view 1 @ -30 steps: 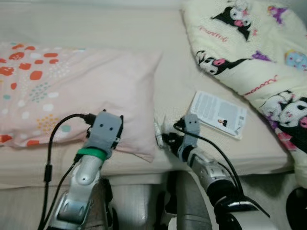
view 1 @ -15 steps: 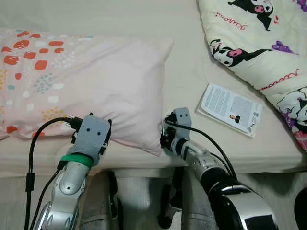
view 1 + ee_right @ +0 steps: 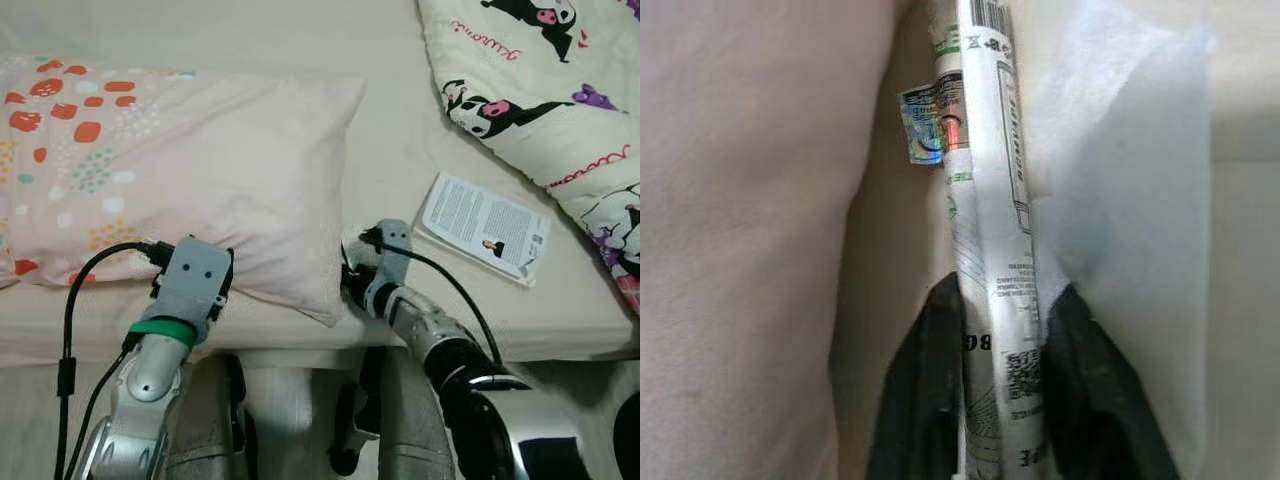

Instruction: Clean up the room

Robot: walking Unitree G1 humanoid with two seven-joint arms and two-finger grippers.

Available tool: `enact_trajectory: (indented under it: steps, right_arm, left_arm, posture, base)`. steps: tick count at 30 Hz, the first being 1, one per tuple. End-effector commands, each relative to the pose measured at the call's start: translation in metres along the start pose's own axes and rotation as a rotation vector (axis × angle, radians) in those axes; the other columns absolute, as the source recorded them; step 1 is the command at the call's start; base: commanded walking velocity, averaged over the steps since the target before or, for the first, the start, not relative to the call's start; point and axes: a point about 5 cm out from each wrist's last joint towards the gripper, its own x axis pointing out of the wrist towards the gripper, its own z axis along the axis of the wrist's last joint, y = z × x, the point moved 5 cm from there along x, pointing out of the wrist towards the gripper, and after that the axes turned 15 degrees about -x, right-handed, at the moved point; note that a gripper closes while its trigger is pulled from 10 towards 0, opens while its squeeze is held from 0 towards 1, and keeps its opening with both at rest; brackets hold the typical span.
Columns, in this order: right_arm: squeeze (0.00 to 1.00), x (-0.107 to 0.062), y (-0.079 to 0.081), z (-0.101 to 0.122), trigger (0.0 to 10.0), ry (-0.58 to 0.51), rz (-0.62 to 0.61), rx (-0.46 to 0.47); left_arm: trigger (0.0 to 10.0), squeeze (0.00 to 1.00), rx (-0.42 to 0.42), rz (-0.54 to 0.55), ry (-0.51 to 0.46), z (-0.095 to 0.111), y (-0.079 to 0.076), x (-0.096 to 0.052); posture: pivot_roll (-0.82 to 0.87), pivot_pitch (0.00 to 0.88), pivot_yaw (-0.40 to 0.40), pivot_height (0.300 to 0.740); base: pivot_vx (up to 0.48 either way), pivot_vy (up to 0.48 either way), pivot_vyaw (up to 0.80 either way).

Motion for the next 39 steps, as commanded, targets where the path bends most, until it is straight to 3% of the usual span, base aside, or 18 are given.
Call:
enact_trajectory:
  steps: [1,2,9,11,12,13,14,15,17,19,20,22,23,25,28,29,33,39]
  right_arm:
    - [0.00,-0.002,0.000,-0.007,0.0,0.015,0.020,0.053]
    - [0.00,-0.002,0.000,-0.007,0.0,0.015,0.020,0.053]
    - [0.00,-0.006,0.003,0.047,0.0,-0.213,0.142,0.097]
    - [0.00,-0.016,0.003,0.068,0.0,-0.319,0.144,0.026]
    - [0.00,-0.030,0.001,0.078,0.0,-0.395,0.097,-0.007]
    - [0.00,-0.030,0.001,0.078,0.0,-0.395,0.097,-0.007]
    - [0.00,-0.047,-0.002,0.084,5.6,-0.468,0.034,-0.039]
    - [0.00,-0.071,-0.003,0.087,10.0,-0.546,-0.043,-0.074]
    - [0.00,-0.071,-0.003,0.087,10.0,-0.546,-0.043,-0.074]
    - [0.00,-0.100,-0.011,0.082,10.0,-0.622,-0.196,-0.174]
    - [0.00,-0.100,-0.011,0.082,10.0,-0.622,-0.196,-0.174]
    - [0.00,-0.126,-0.021,0.079,10.0,-0.678,-0.348,-0.269]
    - [0.00,-0.126,-0.021,0.079,10.0,-0.678,-0.348,-0.269]
    - [0.00,-0.135,-0.028,0.077,10.0,-0.686,-0.406,-0.316]
    - [0.00,-0.153,-0.048,0.082,10.0,-0.701,-0.537,-0.423]
    - [0.00,-0.158,-0.054,0.085,10.0,-0.697,-0.569,-0.421]
    - [0.00,-0.162,-0.063,0.093,10.0,-0.691,-0.602,-0.419]
    - [0.00,-0.157,-0.062,0.099,10.0,-0.702,-0.598,-0.429]
  left_arm:
    - [10.0,0.00,-0.004,0.003,0.040,-0.013,-0.003,0.000]
    - [10.0,0.00,-0.004,0.003,0.040,-0.013,-0.003,0.000]
    - [10.0,0.00,-0.045,0.008,0.015,-0.012,-0.013,0.013]
    - [10.0,0.00,-0.059,0.003,0.004,-0.011,-0.017,0.017]
    - [10.0,0.00,-0.068,-0.007,-0.006,-0.008,-0.021,0.019]
    - [10.0,0.00,-0.068,-0.007,-0.006,-0.008,-0.021,0.019]
    - [10.0,0.00,-0.078,-0.018,-0.015,-0.006,-0.024,0.022]
    - [10.0,0.00,-0.091,-0.029,-0.028,-0.004,-0.027,0.025]
    - [10.0,0.00,-0.091,-0.029,-0.028,-0.004,-0.027,0.025]
    - [10.0,0.00,-0.112,-0.025,-0.064,0.007,-0.025,0.030]
    - [10.0,0.00,-0.112,-0.025,-0.064,0.007,-0.025,0.030]
    - [10.0,0.00,-0.123,0.003,-0.106,0.019,-0.016,0.035]
    - [10.0,0.00,-0.123,0.003,-0.106,0.019,-0.016,0.035]
    - [10.0,0.00,-0.135,0.037,-0.117,0.023,-0.006,0.038]
    - [10.0,0.00,-0.185,0.162,-0.119,0.025,0.027,0.039]
    - [10.0,0.00,-0.192,0.187,-0.124,0.025,0.034,0.038]
    - [10.0,0.00,-0.200,0.223,-0.145,0.029,0.043,0.037]
    - [10.0,0.00,-0.210,0.210,-0.163,0.034,0.039,0.039]
  posture:
    - [0.12,0.304,0.008,0.600]
    - [0.12,0.304,0.008,0.600]
    - [0.03,0.238,-0.040,0.600]
    - [0.02,0.229,-0.043,0.600]
    - [-0.02,0.201,-0.051,0.600]
    - [-0.02,0.201,-0.051,0.600]
    - [-0.04,0.184,-0.050,0.600]
    - [-0.05,0.179,-0.049,0.600]
    - [-0.05,0.179,-0.049,0.600]
    - [-0.10,0.140,-0.036,0.600]
    - [-0.10,0.140,-0.036,0.600]
    - [-0.12,0.122,-0.025,0.600]
    - [-0.12,0.122,-0.025,0.600]
    - [-0.13,0.100,-0.016,0.600]
    - [-0.14,0.072,-0.012,0.610]
    - [-0.13,0.060,-0.016,0.615]
    - [-0.12,0.036,-0.022,0.629]
    - [-0.10,0.011,-0.025,0.654]
  base:
    - [0.000,0.000,0.00]
    - [0.000,0.000,0.00]
    - [0.000,0.000,0.00]
    - [0.000,0.000,0.00]
    - [0.000,0.000,0.00]
    - [0.000,0.000,0.00]
    - [0.000,0.000,0.00]
    - [0.000,0.000,0.00]
    - [0.000,0.000,0.00]
    - [0.000,0.000,0.00]
    - [0.000,0.000,0.00]
    - [0.000,0.000,0.00]
    - [0.000,0.000,0.00]
    - [0.000,0.000,0.00]
    - [0.000,0.000,0.00]
    - [0.000,0.000,0.00]
    - [0.000,0.000,0.00]
    - [0.000,0.000,0.00]
